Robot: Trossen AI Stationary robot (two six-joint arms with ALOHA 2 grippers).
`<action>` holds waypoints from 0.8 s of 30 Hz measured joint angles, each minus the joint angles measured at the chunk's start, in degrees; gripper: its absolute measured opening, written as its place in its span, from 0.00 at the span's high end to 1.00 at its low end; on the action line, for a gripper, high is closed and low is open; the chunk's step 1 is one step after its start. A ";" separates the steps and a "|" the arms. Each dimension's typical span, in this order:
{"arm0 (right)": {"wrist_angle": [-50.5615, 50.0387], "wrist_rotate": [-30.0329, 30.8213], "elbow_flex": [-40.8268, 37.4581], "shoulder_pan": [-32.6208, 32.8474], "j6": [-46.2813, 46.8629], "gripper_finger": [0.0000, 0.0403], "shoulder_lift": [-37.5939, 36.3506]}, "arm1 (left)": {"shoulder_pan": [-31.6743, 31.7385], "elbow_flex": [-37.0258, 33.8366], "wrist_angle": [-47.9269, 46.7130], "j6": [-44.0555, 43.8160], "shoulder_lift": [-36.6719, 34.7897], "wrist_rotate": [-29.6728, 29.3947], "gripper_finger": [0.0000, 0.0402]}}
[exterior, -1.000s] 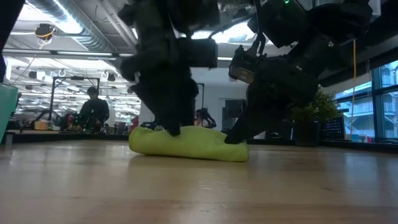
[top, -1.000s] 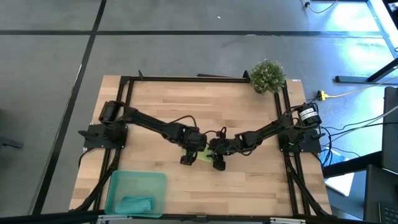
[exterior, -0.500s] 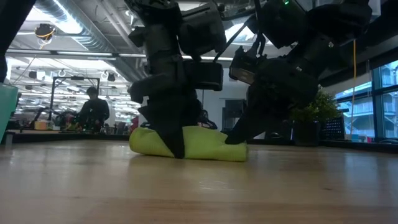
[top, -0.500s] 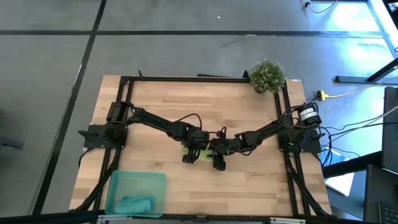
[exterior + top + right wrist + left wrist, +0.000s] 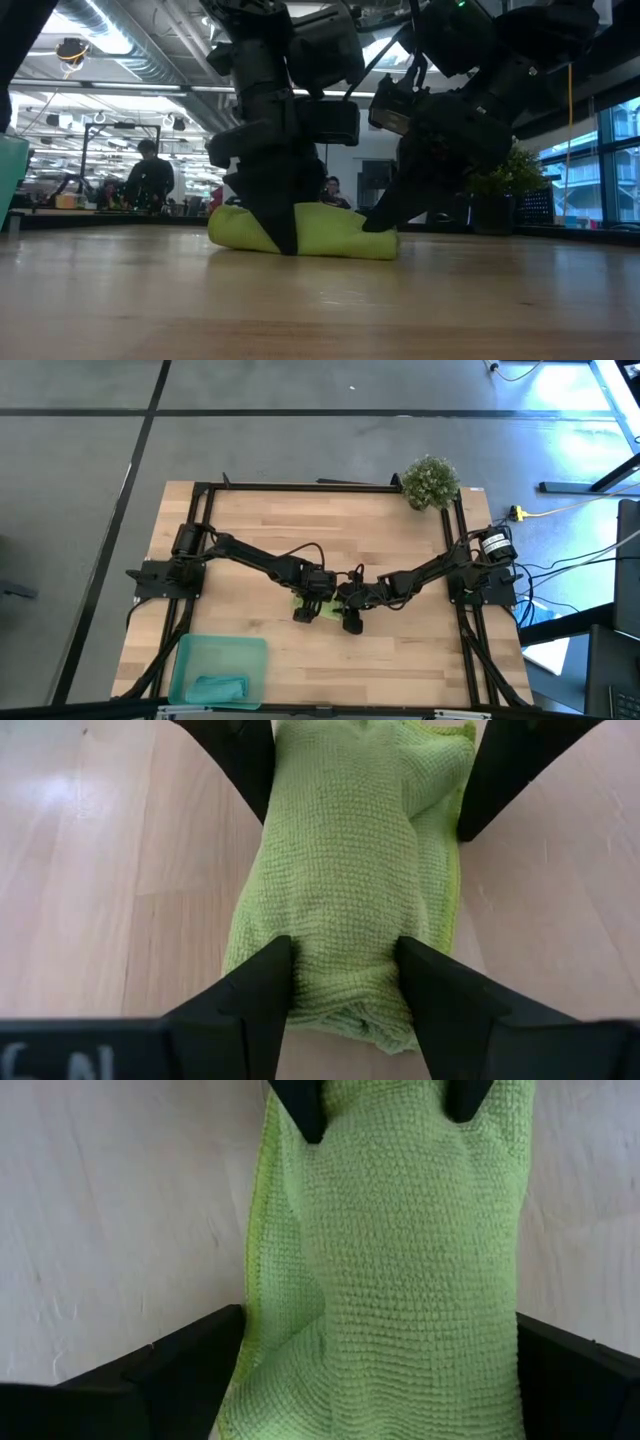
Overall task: Roll microfiber towels into tight, uniform cylinder then place into a basket
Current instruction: Roll the yellow green microfiber towel
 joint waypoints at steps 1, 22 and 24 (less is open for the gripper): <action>0.00 0.00 0.00 0.01 -0.01 0.54 0.00 | -0.06 -0.02 0.02 -0.10 0.00 -0.11 0.04; 0.02 -0.02 -0.02 0.02 -0.01 0.54 0.00 | -1.92 0.02 -2.31 -2.86 0.11 -0.92 0.49; 0.02 -0.02 -0.02 0.02 0.01 0.54 0.00 | -2.08 0.02 -2.48 -2.79 0.11 -0.82 0.56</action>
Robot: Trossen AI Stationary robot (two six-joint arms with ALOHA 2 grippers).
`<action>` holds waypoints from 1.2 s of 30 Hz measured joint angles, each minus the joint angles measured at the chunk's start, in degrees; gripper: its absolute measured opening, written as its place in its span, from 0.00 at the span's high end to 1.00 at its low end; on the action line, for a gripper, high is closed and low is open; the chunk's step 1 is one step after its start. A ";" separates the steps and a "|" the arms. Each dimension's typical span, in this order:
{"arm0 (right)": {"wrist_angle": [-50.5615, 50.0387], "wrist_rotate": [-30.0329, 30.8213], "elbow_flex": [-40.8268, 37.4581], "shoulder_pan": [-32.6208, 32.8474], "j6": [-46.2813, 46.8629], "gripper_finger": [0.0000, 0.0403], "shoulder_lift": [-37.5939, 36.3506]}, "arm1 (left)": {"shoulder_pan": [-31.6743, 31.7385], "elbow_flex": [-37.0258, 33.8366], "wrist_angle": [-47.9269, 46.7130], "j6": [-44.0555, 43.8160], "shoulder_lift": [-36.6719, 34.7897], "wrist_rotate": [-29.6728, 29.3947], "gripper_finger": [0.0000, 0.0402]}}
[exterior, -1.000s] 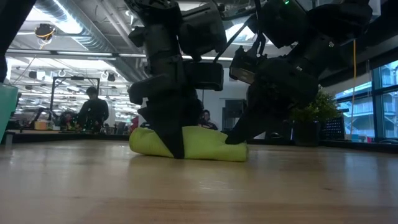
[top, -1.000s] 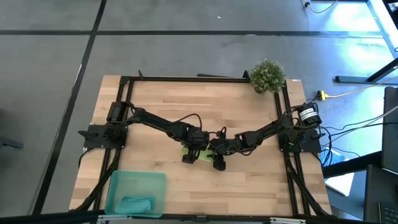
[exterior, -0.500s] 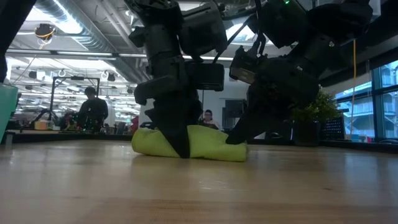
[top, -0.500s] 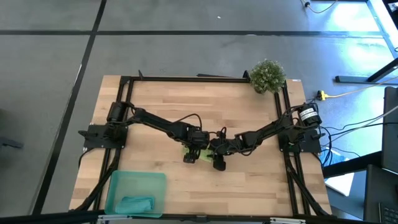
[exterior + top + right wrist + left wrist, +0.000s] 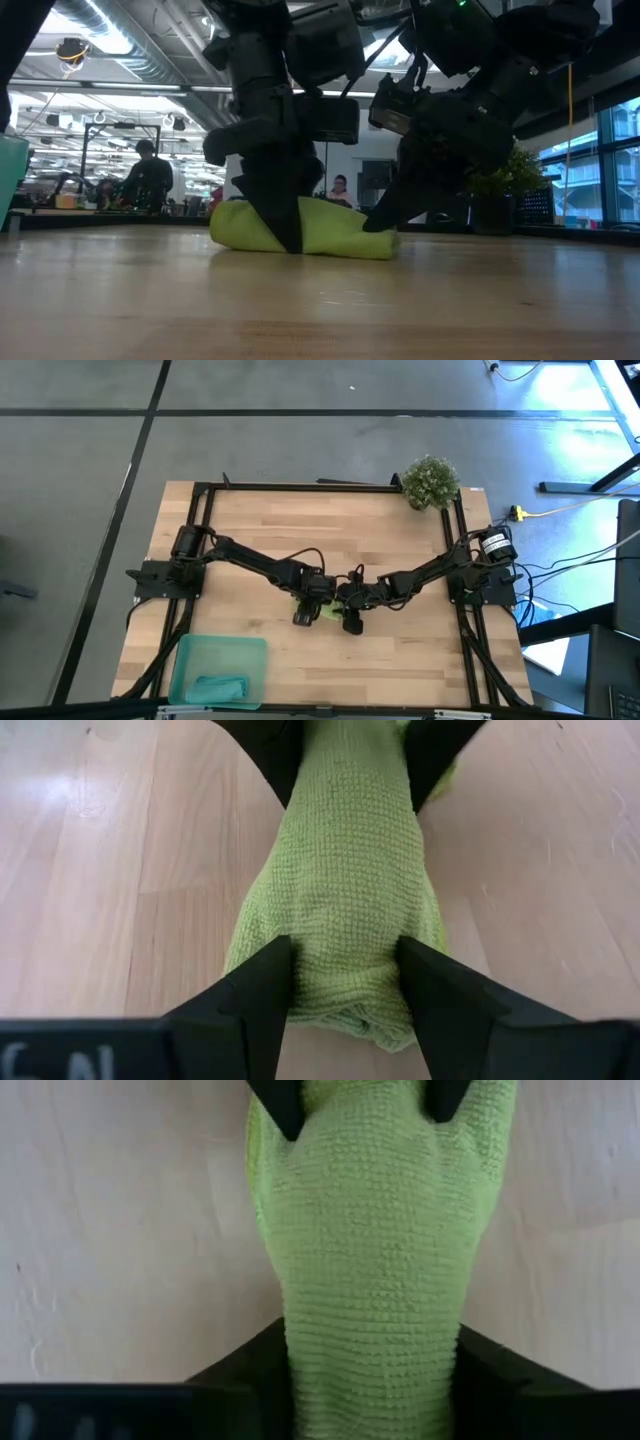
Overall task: Roll microfiber towels into tight, uniform cylinder then place into a basket
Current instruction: Roll the yellow green microfiber towel, then put the rolled yellow green microfiber towel into the bin
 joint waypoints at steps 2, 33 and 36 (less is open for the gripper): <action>0.02 0.00 0.00 0.00 -0.02 0.54 0.00 | -0.20 -0.02 -0.16 -0.09 0.00 0.05 0.62; -0.97 -0.42 0.08 2.62 -7.35 0.54 -9.99 | -4.07 -0.27 -8.74 -0.43 -6.48 -1.32 0.93; -0.99 2.12 0.17 4.11 -7.88 0.54 -12.60 | -4.95 -0.05 -9.82 -1.41 -8.29 -2.82 0.93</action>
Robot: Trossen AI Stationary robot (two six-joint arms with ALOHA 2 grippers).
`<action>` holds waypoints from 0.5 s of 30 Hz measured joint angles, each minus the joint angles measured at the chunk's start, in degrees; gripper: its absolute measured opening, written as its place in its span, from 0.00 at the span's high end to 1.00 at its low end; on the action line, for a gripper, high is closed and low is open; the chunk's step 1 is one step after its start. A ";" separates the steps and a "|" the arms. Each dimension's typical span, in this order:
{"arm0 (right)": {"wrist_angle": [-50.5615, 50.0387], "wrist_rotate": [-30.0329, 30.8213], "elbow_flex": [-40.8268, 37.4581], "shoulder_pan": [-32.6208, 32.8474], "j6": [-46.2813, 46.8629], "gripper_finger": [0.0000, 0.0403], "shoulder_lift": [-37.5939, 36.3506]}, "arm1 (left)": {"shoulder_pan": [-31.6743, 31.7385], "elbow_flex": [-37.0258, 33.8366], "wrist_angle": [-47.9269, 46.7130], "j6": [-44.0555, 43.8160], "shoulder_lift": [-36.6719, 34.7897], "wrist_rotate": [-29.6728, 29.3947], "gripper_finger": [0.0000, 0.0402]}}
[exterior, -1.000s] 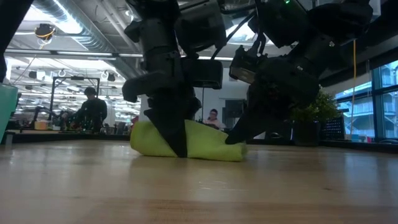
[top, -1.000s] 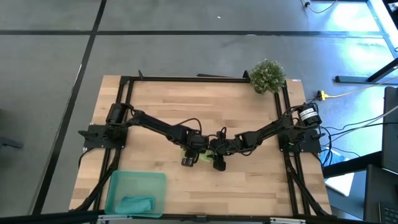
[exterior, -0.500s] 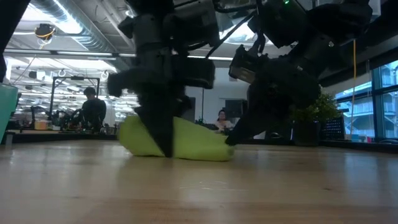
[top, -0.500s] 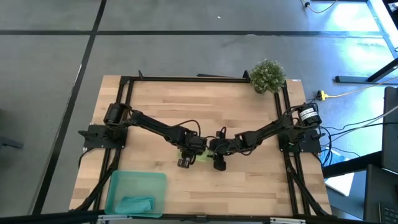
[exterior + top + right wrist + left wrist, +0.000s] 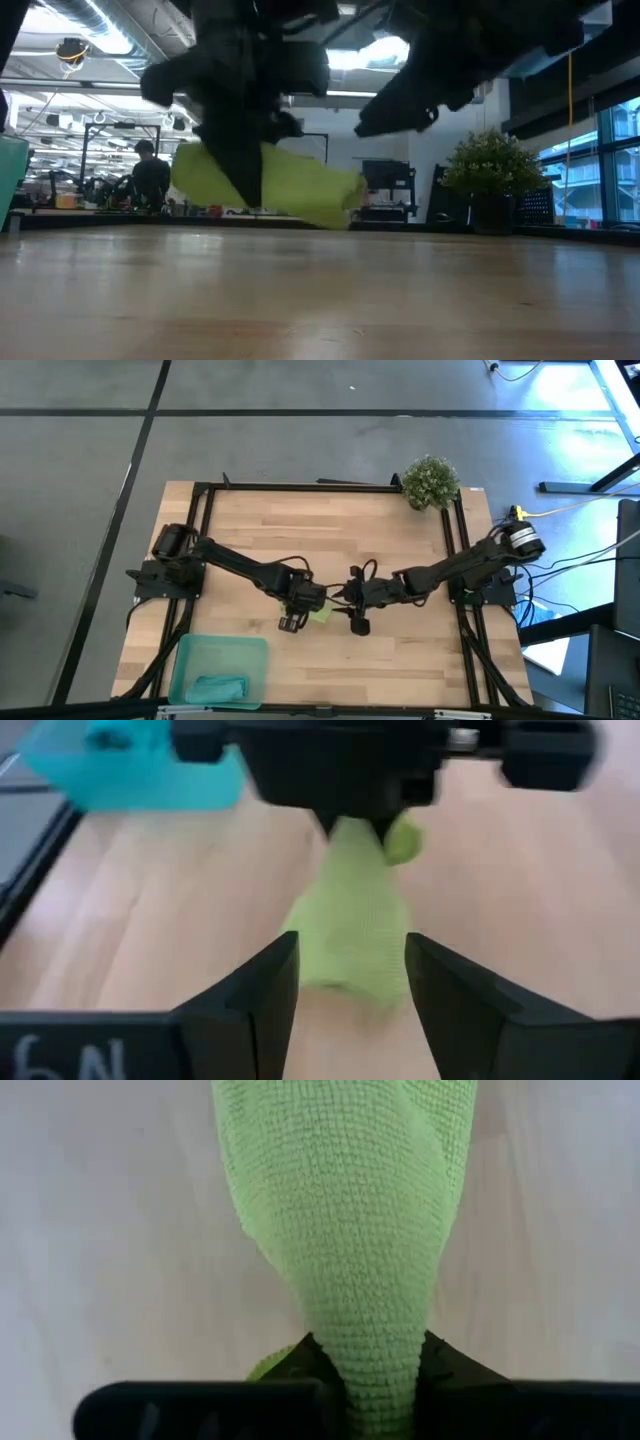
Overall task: Roll microfiber towels into tight, uniform cylinder then place into a basket
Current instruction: Put the rolled yellow green microfiber towel into the bin
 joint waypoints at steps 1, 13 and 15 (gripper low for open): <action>-0.19 1.47 0.08 0.43 -0.37 0.54 -0.49 | -0.28 -0.03 -0.50 -0.34 -0.83 -0.09 0.93; -4.26 2.69 10.53 2.67 -8.44 0.54 -0.78 | -7.72 -0.23 -15.00 -12.54 -13.15 -4.60 0.92; -4.49 2.73 11.70 2.63 -10.21 0.54 -0.75 | -10.01 -0.21 -16.93 -15.68 -15.18 -5.96 0.93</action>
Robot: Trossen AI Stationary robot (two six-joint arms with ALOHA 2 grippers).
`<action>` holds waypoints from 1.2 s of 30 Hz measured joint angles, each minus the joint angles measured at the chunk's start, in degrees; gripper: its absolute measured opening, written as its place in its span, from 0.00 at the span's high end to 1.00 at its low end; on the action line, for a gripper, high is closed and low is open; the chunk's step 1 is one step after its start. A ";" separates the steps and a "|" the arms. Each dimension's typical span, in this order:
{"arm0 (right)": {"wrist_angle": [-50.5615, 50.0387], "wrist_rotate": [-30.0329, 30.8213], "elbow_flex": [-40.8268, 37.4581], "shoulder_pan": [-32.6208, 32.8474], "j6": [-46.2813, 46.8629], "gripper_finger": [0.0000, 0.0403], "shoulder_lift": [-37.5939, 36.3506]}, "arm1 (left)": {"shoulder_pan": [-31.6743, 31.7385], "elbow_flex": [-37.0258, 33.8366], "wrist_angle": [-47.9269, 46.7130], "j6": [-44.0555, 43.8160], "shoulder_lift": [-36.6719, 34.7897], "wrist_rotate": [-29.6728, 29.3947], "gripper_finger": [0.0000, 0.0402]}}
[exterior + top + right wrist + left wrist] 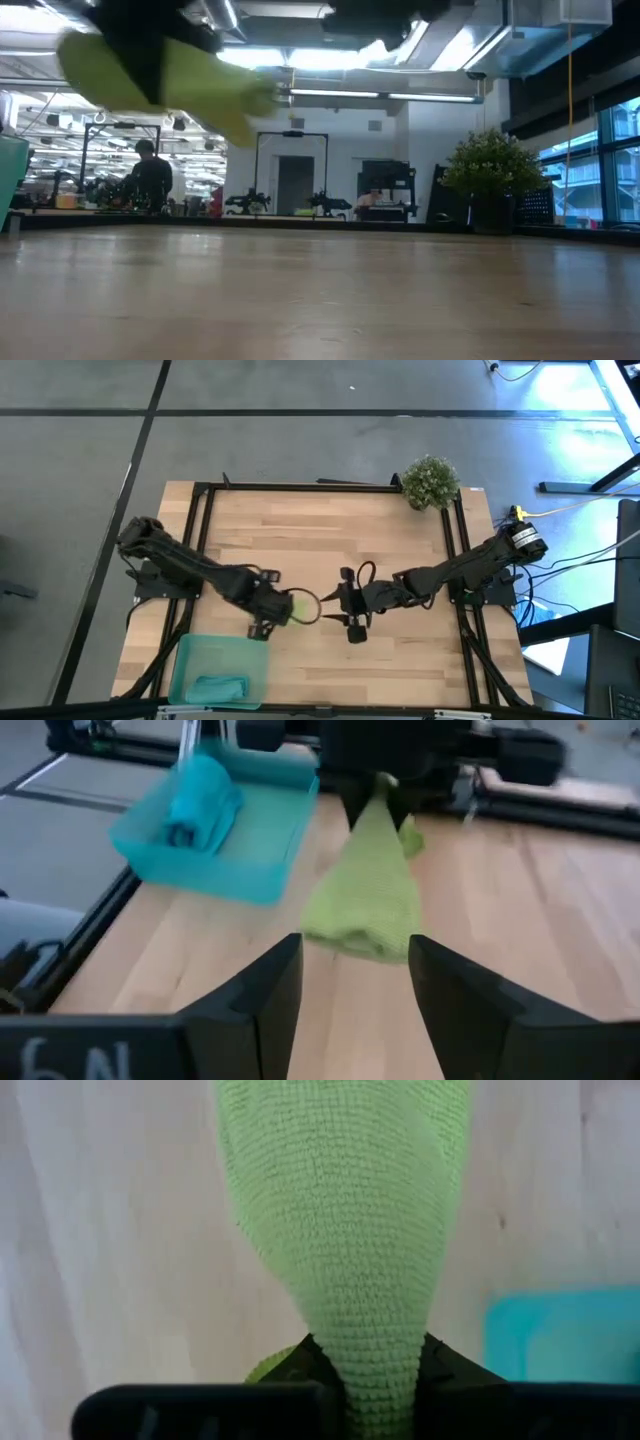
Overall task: Roll microfiber towels into tight, uniform cylinder then place into a basket
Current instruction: Put the rolled yellow green microfiber towel into the bin
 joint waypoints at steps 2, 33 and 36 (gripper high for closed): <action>0.23 -0.20 1.06 0.13 -1.10 0.54 0.00 | -2.15 0.00 -1.98 -3.30 -1.82 -1.06 0.93; -3.23 -14.81 35.30 -4.41 -8.59 0.54 26.82 | -44.57 -10.58 1.57 -57.82 -6.97 -7.09 0.92; -3.58 -20.28 40.57 -4.70 -8.57 0.54 31.52 | -45.10 -15.69 8.87 -57.57 -6.95 -6.73 0.93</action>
